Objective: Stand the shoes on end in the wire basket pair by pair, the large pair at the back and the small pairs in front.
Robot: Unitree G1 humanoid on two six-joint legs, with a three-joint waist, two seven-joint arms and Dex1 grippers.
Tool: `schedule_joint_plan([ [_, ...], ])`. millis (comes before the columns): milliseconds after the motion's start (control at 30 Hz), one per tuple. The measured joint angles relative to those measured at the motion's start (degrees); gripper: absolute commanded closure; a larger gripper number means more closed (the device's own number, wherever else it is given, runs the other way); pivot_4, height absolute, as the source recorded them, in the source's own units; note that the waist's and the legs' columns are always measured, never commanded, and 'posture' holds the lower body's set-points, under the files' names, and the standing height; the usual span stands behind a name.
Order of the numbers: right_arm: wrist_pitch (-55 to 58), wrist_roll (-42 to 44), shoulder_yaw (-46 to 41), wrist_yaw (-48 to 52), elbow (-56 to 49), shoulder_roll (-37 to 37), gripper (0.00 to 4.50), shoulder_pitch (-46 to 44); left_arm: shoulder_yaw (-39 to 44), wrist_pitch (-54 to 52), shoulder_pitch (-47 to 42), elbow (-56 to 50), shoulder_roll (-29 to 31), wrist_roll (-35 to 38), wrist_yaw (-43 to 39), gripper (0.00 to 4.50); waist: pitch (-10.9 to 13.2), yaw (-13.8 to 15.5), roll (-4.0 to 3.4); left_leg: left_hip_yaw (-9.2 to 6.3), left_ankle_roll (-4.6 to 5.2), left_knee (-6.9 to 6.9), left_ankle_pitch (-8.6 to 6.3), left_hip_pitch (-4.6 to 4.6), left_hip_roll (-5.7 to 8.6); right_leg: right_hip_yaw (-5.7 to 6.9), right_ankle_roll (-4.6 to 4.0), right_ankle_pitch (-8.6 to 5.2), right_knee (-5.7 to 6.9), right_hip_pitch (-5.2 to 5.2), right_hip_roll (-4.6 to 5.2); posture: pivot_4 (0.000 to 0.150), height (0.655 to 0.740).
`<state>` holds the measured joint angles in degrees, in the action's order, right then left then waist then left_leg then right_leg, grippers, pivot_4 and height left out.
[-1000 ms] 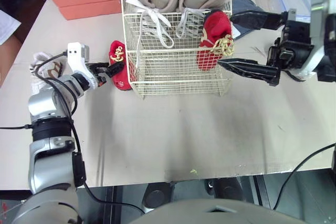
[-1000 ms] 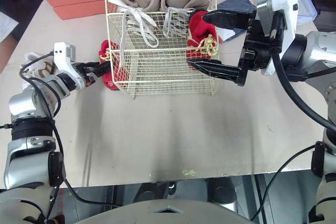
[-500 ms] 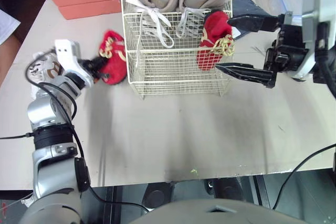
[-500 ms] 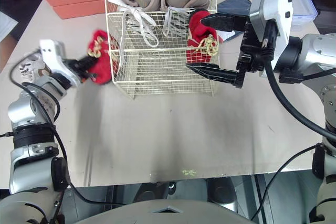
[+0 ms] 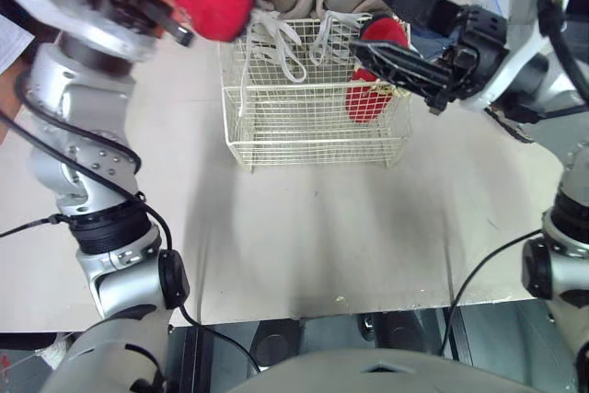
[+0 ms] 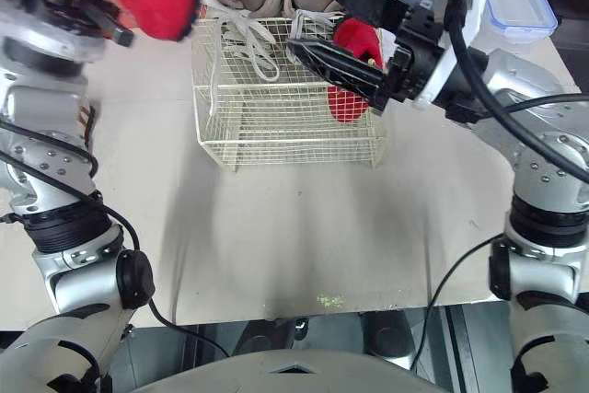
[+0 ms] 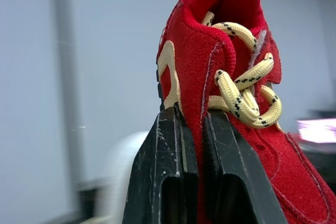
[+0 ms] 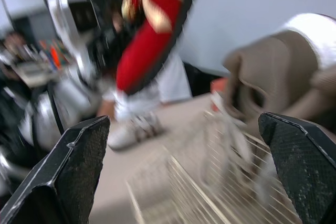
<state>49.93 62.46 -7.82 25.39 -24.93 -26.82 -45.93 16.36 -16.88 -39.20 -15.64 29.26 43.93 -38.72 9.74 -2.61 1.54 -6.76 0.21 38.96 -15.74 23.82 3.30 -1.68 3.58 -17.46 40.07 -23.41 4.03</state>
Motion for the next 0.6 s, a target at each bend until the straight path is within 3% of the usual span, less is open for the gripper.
schedule_joint_plan([
  [233, -0.4, 0.4, 1.8, -10.4, 2.5, 9.9, 0.0, -0.9, -7.9, 0.7, 1.2, 0.4, -3.9, -2.8, -3.3, 4.46, 0.0, -0.2, -0.02, -0.01, 0.0, 0.04, 0.0, 0.0, 0.01, 0.02, 0.0, 0.0, 0.02, 0.0, -0.02, 0.15, 0.74],
  [433, -0.2, 1.9, 1.5, -12.8, 3.6, 10.8, 2.69, -1.7, -7.9, 1.3, 1.8, 0.6, -3.9, -4.4, -3.8, 4.5, 0.0, -0.3, -0.03, -0.02, 0.0, 0.04, 0.0, 0.0, 0.01, 0.03, 0.0, 0.0, 0.02, 0.0, -0.02, 0.15, 0.74],
  [500, -0.2, 1.5, 1.9, -12.5, 4.2, 10.1, 3.65, -1.7, -7.8, 0.5, 2.3, 0.5, -3.8, -3.7, -3.7, 3.47, 0.0, -0.4, -0.03, -0.02, 0.0, 0.04, 0.0, 0.0, 0.02, 0.02, 0.0, 0.0, 0.02, 0.01, -0.02, 0.15, 0.74],
  [567, -0.2, 0.9, 2.0, -11.9, 4.5, 9.5, 3.96, -1.7, -7.7, -1.2, 3.3, 0.4, -3.2, -2.7, -4.0, 2.97, 0.0, -0.7, -0.03, -0.02, 0.0, 0.04, 0.0, 0.0, 0.02, 0.03, 0.0, 0.0, 0.02, 0.01, -0.02, 0.15, 0.74],
  [600, -0.2, 0.6, 2.0, -11.6, 4.6, 9.0, 4.11, -1.7, -7.8, -2.0, 3.9, 0.4, -2.5, -2.1, -4.5, 2.43, 0.0, -0.8, -0.03, -0.03, 0.0, 0.04, 0.0, 0.0, 0.02, 0.03, 0.0, 0.0, 0.02, 0.01, -0.02, 0.15, 0.74],
])
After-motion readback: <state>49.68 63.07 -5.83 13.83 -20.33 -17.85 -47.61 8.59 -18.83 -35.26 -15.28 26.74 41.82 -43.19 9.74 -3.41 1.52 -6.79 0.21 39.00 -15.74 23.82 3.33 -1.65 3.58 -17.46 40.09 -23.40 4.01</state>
